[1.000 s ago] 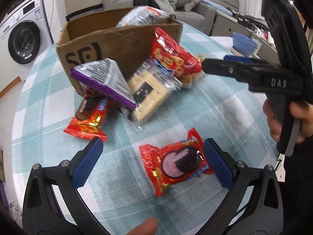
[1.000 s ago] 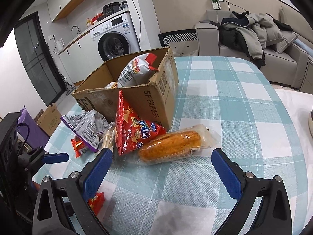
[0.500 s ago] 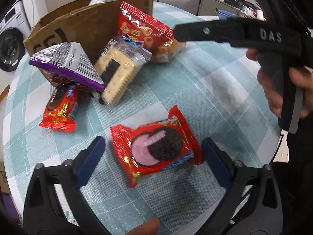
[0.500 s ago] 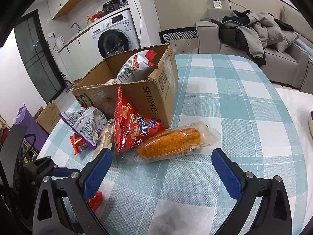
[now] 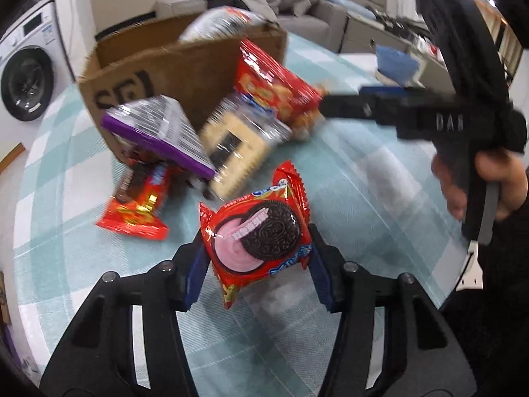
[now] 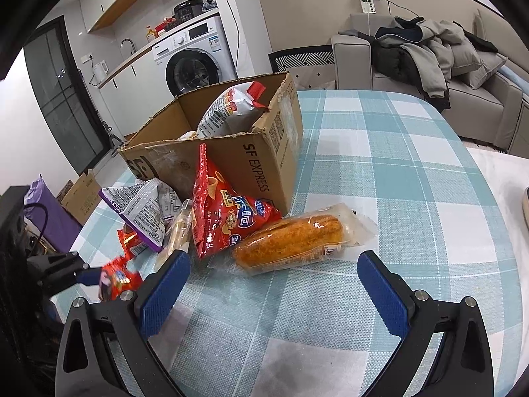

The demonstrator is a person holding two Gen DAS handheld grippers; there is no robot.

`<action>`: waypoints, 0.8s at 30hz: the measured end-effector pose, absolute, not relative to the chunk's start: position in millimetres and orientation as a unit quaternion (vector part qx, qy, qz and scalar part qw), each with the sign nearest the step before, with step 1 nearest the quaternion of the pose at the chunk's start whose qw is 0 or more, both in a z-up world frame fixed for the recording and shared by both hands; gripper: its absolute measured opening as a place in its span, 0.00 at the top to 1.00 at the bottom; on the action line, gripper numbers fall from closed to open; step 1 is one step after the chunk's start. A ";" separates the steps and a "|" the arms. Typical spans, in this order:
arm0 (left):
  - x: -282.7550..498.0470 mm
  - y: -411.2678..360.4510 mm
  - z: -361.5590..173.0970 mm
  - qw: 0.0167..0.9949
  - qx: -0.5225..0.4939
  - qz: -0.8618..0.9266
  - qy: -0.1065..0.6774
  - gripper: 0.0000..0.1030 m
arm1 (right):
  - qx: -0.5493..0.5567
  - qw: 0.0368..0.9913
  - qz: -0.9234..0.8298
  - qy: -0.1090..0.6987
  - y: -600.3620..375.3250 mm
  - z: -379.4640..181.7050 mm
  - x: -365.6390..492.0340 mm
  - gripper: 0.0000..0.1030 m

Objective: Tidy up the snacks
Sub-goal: 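Grasp red Oreo cookie pack with left tool while right tool grasps red chip bag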

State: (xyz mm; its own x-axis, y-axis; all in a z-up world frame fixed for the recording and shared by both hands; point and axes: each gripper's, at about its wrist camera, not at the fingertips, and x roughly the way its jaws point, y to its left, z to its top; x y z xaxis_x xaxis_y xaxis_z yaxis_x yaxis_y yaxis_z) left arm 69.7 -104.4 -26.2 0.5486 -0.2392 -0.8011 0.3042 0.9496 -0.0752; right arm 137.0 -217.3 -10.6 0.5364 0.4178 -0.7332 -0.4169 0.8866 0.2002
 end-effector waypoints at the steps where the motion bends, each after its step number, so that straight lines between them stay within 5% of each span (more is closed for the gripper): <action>1: 69.3 -101.3 -23.7 0.883 0.033 -0.149 0.443 0.50 | -0.001 0.877 0.238 0.416 -215.9 -10.4 136.4 0.00; 10: 67.1 -64.3 1.3 0.905 -0.006 -0.119 0.409 0.50 | -0.027 0.885 0.226 0.406 -199.3 -14.5 141.6 0.01; 17: 58.5 -21.8 19.1 0.914 -0.033 -0.095 0.393 0.50 | -0.041 0.881 0.239 0.406 -184.1 -14.3 153.7 0.13; 24: 58.7 3.8 24.3 0.915 -0.050 -0.079 0.393 0.50 | -0.056 0.877 0.242 0.412 -166.6 -19.0 171.5 0.14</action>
